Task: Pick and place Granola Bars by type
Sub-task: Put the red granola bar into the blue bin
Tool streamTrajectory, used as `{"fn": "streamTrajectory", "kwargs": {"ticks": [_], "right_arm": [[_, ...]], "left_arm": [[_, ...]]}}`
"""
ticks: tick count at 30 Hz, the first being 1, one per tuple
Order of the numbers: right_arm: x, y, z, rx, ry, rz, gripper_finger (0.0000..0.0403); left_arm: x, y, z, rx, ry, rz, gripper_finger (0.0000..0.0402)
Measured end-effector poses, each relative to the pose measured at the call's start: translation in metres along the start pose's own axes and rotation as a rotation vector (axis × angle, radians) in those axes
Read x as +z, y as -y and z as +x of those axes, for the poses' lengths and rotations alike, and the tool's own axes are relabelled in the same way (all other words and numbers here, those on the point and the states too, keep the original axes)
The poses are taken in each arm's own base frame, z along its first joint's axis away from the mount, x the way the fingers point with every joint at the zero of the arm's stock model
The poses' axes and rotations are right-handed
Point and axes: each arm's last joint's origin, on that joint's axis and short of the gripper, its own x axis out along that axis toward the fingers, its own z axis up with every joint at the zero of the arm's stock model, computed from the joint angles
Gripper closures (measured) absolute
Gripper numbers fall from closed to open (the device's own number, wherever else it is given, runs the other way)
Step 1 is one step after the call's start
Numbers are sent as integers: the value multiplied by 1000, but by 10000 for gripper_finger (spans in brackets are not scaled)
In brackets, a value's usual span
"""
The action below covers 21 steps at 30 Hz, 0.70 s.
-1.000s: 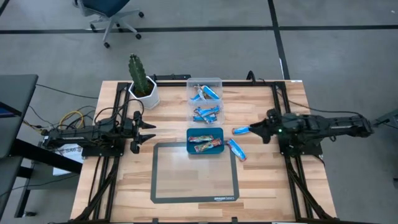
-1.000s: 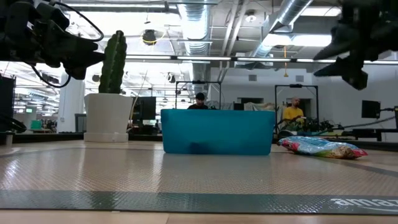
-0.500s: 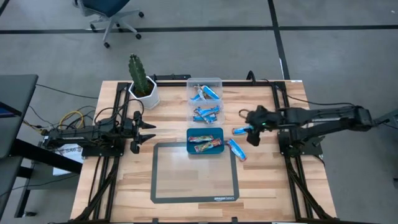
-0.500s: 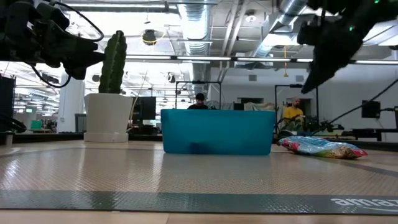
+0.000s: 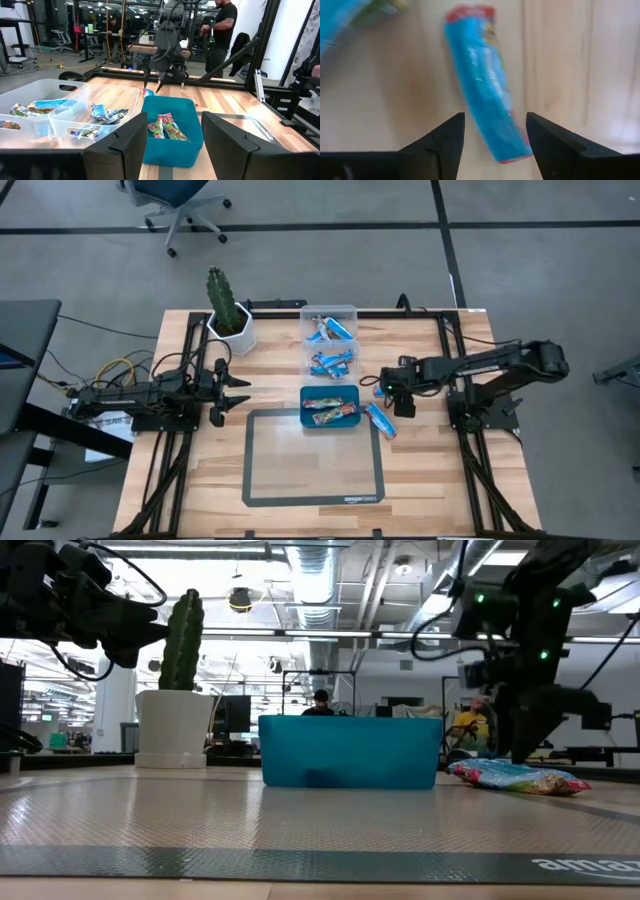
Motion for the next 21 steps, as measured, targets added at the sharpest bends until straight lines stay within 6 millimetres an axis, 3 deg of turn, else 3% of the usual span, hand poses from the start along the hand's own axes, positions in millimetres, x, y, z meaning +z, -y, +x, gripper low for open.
{"fn": "streamTrajectory", "kwargs": {"ticks": [10, 21], "right_arm": [[3, 7, 19, -61, -67, -10, 212], [6, 8, 17, -62, -32, 1, 341]], "left_arm": [[0, 0, 0, 0, 0, 0, 222], [0, 0, 0, 0, 0, 0, 221]]}}
